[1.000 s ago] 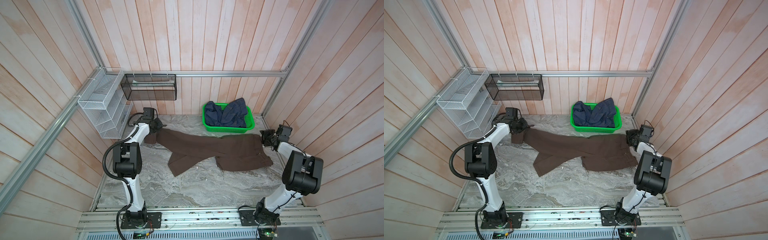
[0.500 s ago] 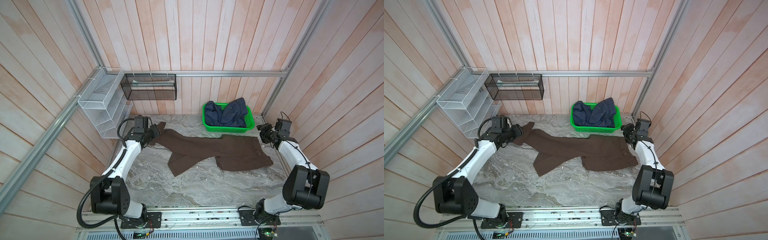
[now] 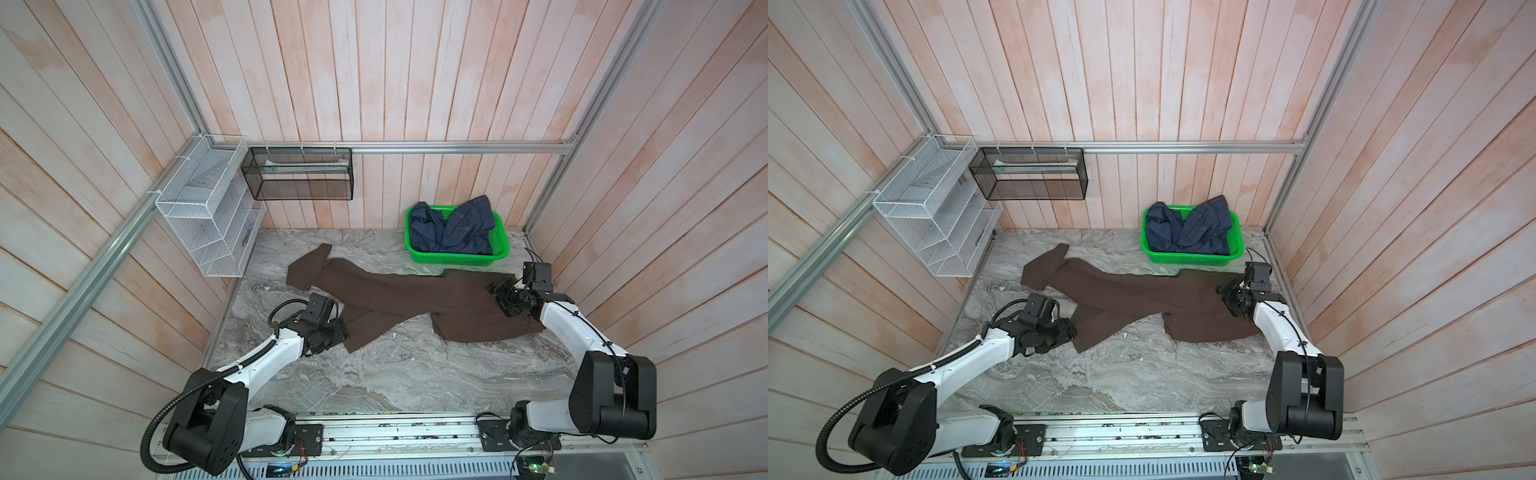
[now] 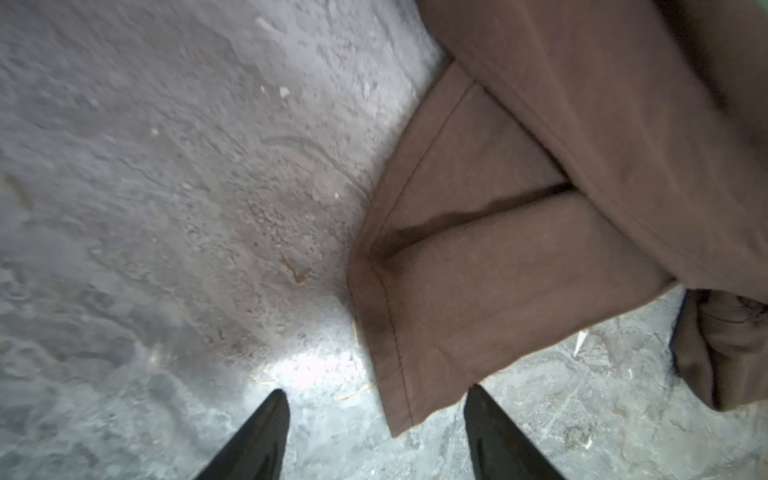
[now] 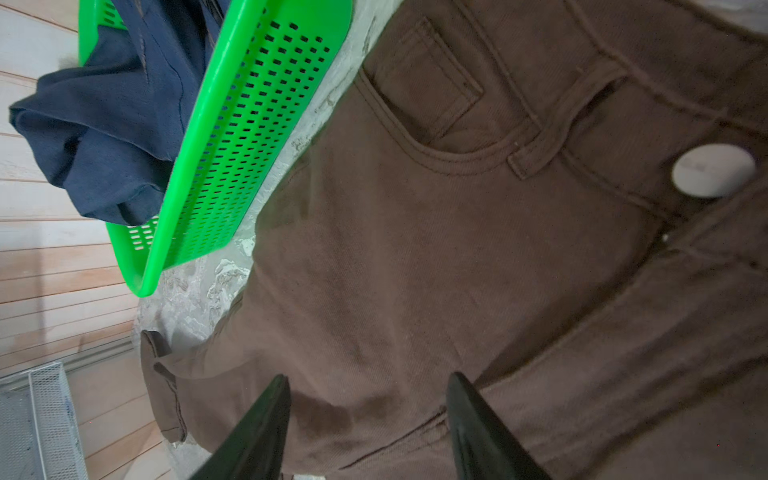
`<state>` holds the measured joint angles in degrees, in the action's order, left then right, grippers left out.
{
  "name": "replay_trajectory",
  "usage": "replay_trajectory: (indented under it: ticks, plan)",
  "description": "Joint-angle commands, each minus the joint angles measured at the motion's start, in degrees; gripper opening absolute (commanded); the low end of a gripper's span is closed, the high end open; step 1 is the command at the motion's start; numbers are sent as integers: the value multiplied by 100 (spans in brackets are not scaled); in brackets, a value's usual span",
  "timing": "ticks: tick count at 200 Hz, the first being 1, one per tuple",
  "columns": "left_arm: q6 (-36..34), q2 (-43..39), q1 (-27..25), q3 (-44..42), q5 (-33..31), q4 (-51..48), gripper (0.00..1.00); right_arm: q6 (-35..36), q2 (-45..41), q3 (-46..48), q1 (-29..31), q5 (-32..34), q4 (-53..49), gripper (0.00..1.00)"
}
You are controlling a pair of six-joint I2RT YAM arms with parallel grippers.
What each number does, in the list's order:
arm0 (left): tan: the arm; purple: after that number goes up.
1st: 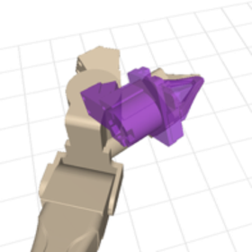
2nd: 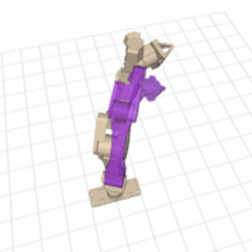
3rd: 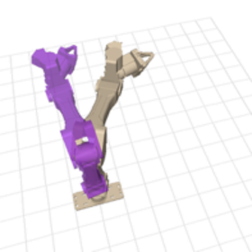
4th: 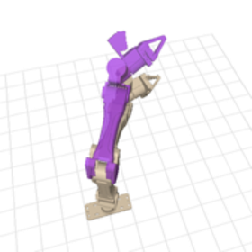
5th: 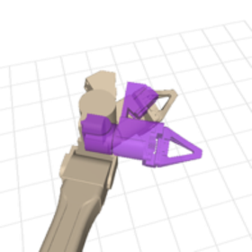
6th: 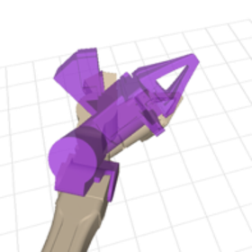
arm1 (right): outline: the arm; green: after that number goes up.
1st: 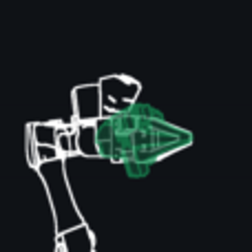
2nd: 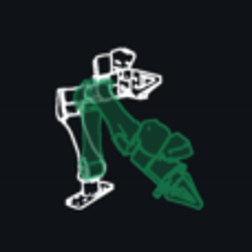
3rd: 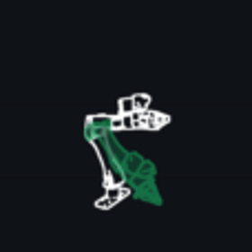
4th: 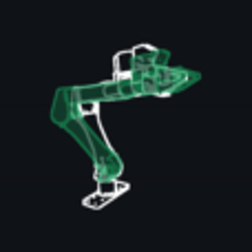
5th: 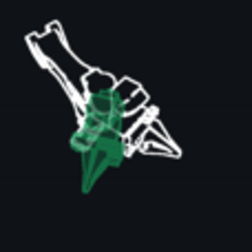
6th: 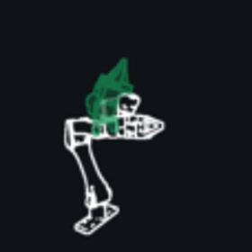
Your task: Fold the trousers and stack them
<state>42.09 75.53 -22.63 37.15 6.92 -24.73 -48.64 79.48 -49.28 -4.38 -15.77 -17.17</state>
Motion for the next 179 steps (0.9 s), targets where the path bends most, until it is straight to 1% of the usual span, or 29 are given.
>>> replay_trajectory:
  ticks: [1,41,60,67,79,100,111,120,136,157,179]
  plan:
    - [286,379,-158,-165,114,637,68,120,-73,114,16,71,-28,61]
    - [378,883,-258,-227,138,1153,61,133,-152,182,17,84,-41,61]
    - [379,994,-259,-178,99,1285,53,149,-185,212,22,105,-43,61]
    - [388,1022,-268,-144,116,1340,47,149,-194,226,16,102,-35,61]
    - [375,999,-290,-82,168,1420,32,145,-196,243,8,107,-34,61]
    - [284,693,-357,13,248,1377,0,160,-207,250,-20,85,-39,61]
    - [265,282,-408,55,240,1259,0,178,-210,257,-45,108,-51,61]
    - [286,-211,-417,107,204,1078,0,197,-214,261,-60,126,-65,61]
    - [350,-1126,-411,349,-89,487,0,233,-184,284,-110,150,-85,61]
    - [303,-2046,-401,1038,-662,-482,0,317,-107,327,-202,179,-102,61]
    - [209,-2458,-361,1886,-1117,-1383,0,423,-14,350,-343,220,-136,61]
